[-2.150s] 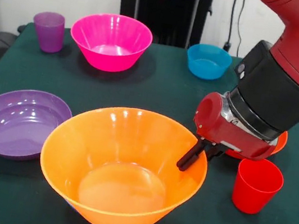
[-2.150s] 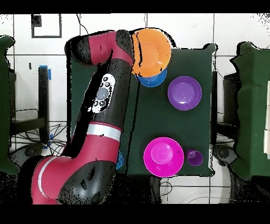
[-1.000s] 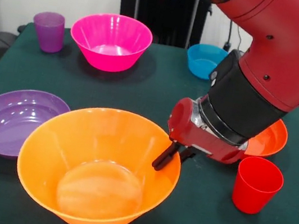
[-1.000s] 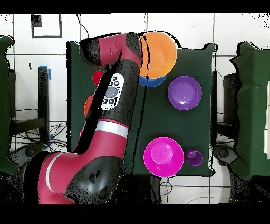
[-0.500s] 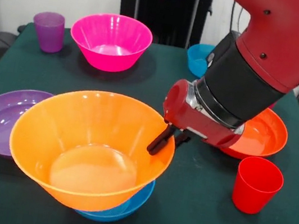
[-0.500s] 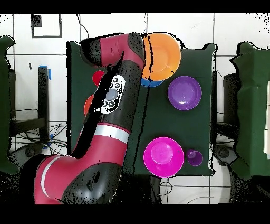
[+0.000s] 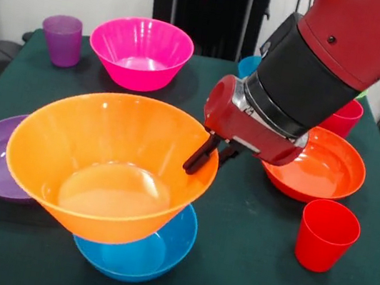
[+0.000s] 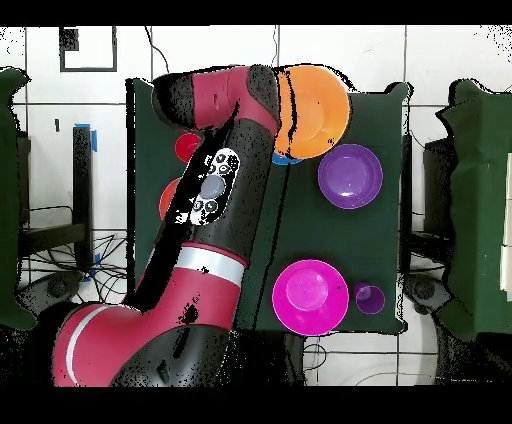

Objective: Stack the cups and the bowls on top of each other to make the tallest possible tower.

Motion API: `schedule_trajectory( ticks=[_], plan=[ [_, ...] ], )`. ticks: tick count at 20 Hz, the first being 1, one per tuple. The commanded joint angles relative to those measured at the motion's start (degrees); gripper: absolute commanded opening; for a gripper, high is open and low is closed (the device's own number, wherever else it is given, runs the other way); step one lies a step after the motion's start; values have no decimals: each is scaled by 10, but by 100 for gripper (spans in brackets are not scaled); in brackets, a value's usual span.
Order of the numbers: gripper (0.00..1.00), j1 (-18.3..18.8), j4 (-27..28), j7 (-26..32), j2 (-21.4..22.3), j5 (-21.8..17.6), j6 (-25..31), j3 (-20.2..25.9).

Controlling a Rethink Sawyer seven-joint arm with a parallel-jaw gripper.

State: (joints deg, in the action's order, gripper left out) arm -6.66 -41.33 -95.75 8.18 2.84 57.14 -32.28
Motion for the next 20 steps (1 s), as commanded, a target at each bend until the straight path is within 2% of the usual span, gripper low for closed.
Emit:
schedule_trajectory(
  ticks=[1,15,18,20],
  plan=[
    [0,-15,-73,52,6,-57,-47,64],
    [0,-26,-61,28,-24,-61,-54,77],
    [0,-30,-65,2,-28,-59,-63,73],
    [0,-30,-61,19,-29,-60,-56,77]
  ],
)
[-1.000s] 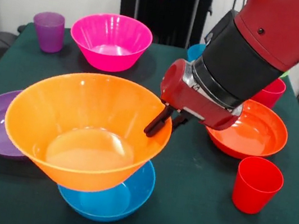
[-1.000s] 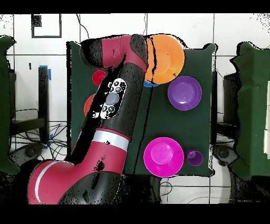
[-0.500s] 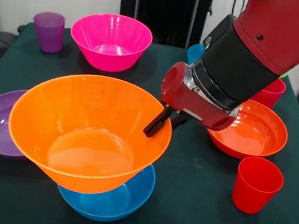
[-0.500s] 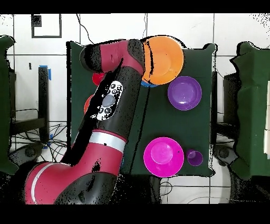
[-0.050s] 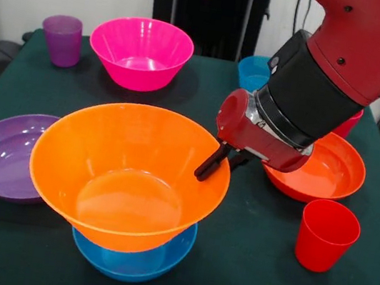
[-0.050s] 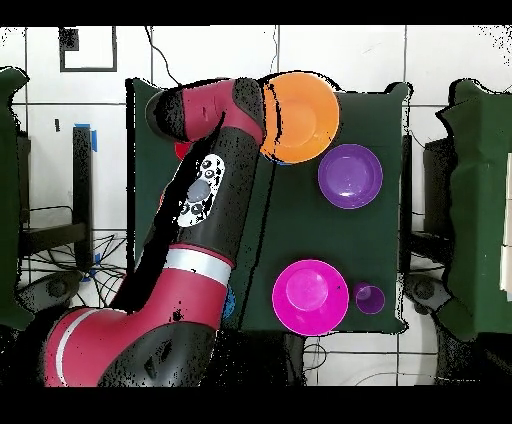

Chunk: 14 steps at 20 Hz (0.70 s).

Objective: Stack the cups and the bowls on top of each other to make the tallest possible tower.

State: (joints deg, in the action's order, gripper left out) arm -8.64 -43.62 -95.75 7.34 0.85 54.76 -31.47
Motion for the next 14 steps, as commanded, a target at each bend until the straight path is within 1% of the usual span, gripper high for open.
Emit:
schedule_trajectory(
  ticks=[1,6,10,14],
  plan=[
    [0,-10,-36,31,-21,-42,-28,72],
    [0,-9,-34,42,-23,-40,-15,75],
    [0,-6,-39,53,-25,-45,-34,80],
    [0,-1,-38,38,-31,-45,-48,81]
  ],
)
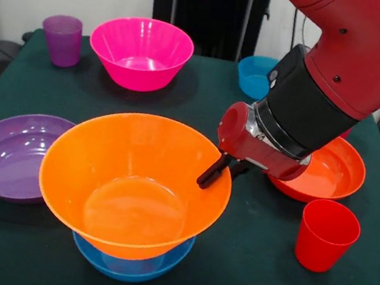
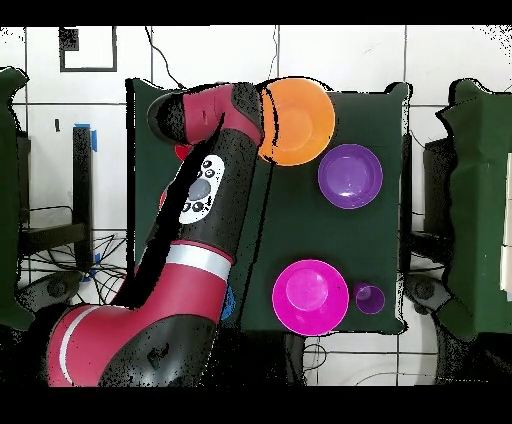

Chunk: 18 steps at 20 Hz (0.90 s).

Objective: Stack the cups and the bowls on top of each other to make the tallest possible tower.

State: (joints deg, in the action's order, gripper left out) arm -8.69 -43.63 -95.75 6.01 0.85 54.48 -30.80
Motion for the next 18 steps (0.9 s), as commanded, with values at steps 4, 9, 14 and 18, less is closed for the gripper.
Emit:
schedule_trajectory(
  ticks=[4,9,14,18],
  plan=[
    [0,0,-37,38,-23,-46,-49,74],
    [0,0,-34,35,-30,-45,-57,73],
    [0,-1,-26,48,-32,-44,-49,73],
    [0,-4,-24,35,-33,-42,-47,66]
  ],
)
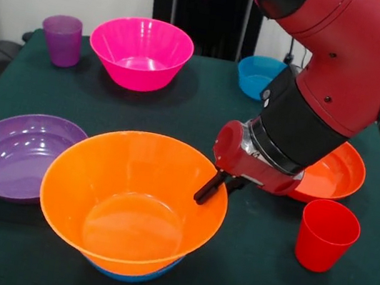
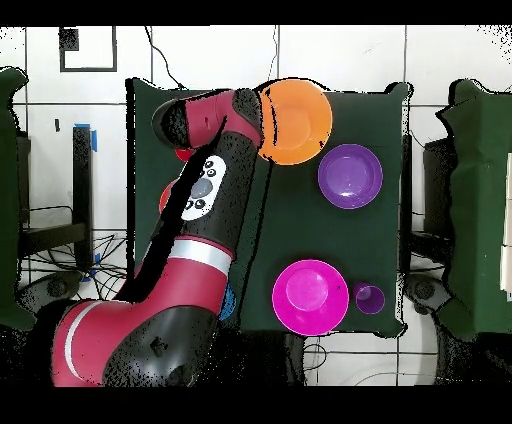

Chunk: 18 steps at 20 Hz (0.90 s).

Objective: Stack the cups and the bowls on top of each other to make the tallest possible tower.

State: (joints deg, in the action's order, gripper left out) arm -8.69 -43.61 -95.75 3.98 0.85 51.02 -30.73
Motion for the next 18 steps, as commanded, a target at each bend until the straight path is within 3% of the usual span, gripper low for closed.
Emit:
schedule_trajectory(
  ticks=[1,18],
  plan=[
    [0,-4,-23,42,-13,-43,-10,66],
    [0,-8,-14,78,-12,-43,45,66]
  ],
)
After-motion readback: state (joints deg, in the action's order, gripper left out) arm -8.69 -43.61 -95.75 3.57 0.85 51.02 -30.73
